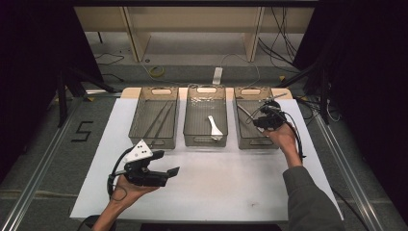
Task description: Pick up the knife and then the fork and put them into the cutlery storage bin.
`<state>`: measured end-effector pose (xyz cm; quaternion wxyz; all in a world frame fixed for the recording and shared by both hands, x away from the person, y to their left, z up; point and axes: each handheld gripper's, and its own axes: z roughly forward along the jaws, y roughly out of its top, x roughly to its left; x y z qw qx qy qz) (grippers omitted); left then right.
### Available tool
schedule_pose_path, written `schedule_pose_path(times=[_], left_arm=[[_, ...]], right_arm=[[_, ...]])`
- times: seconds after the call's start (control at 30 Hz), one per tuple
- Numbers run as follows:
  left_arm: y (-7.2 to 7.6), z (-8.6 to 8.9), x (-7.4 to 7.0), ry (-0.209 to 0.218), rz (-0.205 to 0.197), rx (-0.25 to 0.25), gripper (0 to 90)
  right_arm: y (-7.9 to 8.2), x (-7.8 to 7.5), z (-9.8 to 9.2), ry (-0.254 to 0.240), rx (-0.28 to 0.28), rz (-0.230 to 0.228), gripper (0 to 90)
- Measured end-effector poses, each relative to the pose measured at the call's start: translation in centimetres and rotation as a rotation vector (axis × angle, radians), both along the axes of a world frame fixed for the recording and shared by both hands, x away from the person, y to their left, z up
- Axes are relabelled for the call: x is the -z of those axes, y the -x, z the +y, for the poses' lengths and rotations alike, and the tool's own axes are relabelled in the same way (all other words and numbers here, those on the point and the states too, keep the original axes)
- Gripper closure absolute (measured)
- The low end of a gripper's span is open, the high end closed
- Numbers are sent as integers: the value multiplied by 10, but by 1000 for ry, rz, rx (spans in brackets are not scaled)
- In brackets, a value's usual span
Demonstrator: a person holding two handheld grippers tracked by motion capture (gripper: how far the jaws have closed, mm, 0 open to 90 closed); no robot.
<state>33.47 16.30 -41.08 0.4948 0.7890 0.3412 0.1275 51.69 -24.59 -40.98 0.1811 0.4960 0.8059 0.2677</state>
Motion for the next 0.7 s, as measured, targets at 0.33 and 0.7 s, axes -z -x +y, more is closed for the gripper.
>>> schedule_pose_path(times=[0.33, 0.7], left_arm=[[-1, 1, 0, 11, 7, -7, 181], [-2, 2, 1, 41, 25, -3, 174]], right_arm=[[15, -12, -1, -43, -46, -39, 536], [54, -25, 6, -165, -118, -97, 425]])
